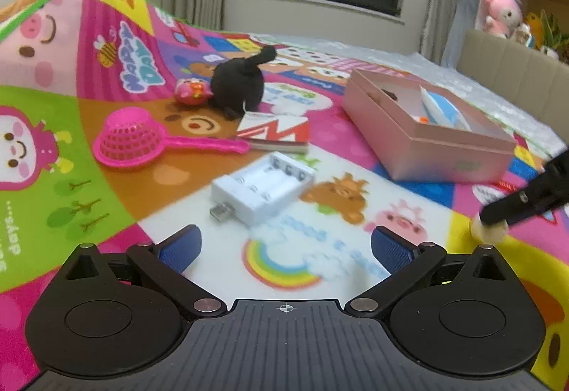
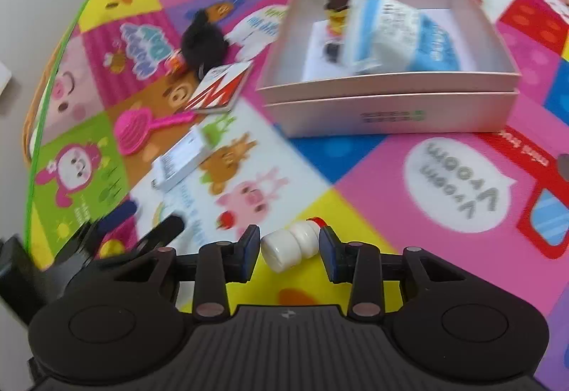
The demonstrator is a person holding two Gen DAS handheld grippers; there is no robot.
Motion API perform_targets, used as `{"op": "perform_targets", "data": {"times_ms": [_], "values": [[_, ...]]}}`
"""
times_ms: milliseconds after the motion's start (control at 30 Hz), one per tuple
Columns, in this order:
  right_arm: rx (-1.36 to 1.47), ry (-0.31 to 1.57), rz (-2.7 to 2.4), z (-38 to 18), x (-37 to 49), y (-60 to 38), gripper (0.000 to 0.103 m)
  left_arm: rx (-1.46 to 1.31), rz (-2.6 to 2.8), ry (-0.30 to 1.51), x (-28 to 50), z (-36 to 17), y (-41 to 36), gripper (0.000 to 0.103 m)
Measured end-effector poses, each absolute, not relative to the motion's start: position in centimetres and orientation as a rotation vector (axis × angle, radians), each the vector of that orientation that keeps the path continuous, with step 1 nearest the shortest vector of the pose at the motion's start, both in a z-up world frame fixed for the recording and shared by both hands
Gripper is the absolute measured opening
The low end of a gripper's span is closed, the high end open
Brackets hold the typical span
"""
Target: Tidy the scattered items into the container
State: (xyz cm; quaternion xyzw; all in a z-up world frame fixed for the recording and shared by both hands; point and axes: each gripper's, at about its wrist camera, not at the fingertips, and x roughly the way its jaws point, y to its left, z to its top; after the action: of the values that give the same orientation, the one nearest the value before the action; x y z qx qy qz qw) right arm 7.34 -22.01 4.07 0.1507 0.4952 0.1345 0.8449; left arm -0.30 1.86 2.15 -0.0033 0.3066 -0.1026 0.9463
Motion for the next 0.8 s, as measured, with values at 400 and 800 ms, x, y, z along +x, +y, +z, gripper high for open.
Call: {"op": "perform_targets", "data": {"times_ms": [400, 800], "values": [[0.075, 0.505, 0.011, 2.6, -1.2, -25.4, 0.092, 0.007, -0.049, 0.661, 2.2, 2.7, 0.8, 0.103], [0.158, 0.422, 0.056, -0.3, -3.1, -27.2, 0.103, -0.02, -0.233, 0.75, 6.9, 1.9, 1.0, 0.103]]}}
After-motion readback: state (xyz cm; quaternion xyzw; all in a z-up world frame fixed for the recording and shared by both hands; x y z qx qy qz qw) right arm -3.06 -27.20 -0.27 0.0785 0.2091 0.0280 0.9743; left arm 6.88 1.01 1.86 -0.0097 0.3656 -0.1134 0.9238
